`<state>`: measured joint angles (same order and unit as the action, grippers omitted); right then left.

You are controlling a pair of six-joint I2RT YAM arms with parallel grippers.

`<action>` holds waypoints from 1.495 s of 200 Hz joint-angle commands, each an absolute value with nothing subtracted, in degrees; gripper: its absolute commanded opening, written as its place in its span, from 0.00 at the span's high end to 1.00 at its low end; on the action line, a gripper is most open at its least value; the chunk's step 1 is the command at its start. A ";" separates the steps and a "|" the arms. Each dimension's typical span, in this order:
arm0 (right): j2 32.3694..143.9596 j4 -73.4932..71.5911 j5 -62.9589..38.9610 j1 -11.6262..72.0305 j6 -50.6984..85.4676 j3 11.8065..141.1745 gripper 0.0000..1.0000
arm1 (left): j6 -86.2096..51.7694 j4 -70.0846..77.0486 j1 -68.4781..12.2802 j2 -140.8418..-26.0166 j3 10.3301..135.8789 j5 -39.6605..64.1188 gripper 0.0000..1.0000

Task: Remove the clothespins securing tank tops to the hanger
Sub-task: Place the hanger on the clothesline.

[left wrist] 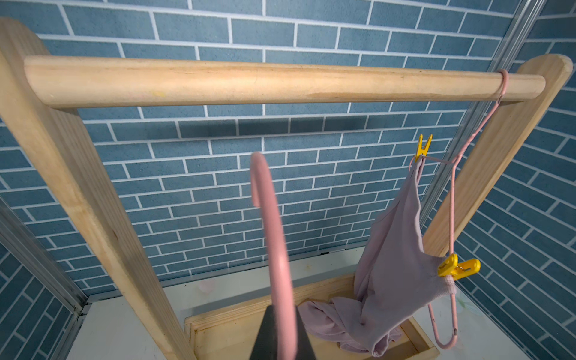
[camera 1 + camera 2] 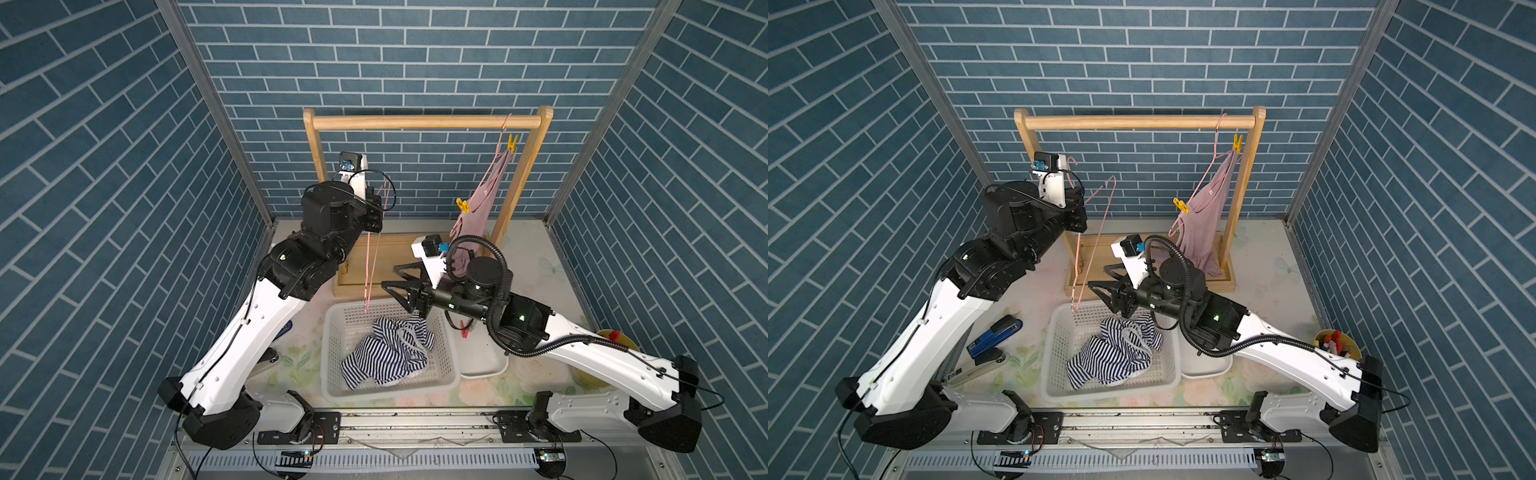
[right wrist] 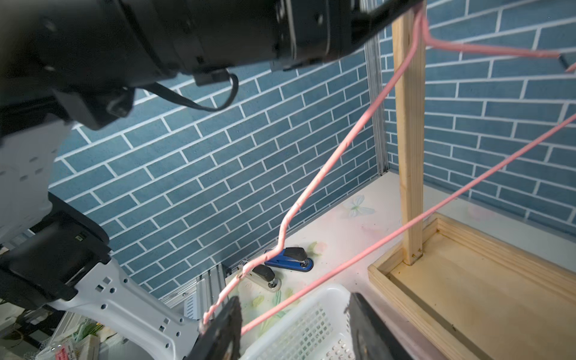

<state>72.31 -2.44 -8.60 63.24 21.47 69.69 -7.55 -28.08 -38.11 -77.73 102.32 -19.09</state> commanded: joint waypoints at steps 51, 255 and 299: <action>75.84 -7.78 -13.32 62.80 29.35 74.09 0.50 | -8.50 -21.30 -37.71 -76.56 100.23 -20.71 1.00; 81.46 -5.12 -19.42 62.47 31.46 76.13 0.85 | -8.35 -14.50 -37.71 -74.46 96.74 -25.71 1.00; 80.47 -4.12 -17.14 62.23 31.38 75.44 1.00 | -8.27 -15.73 -37.71 -75.20 98.10 -24.91 0.86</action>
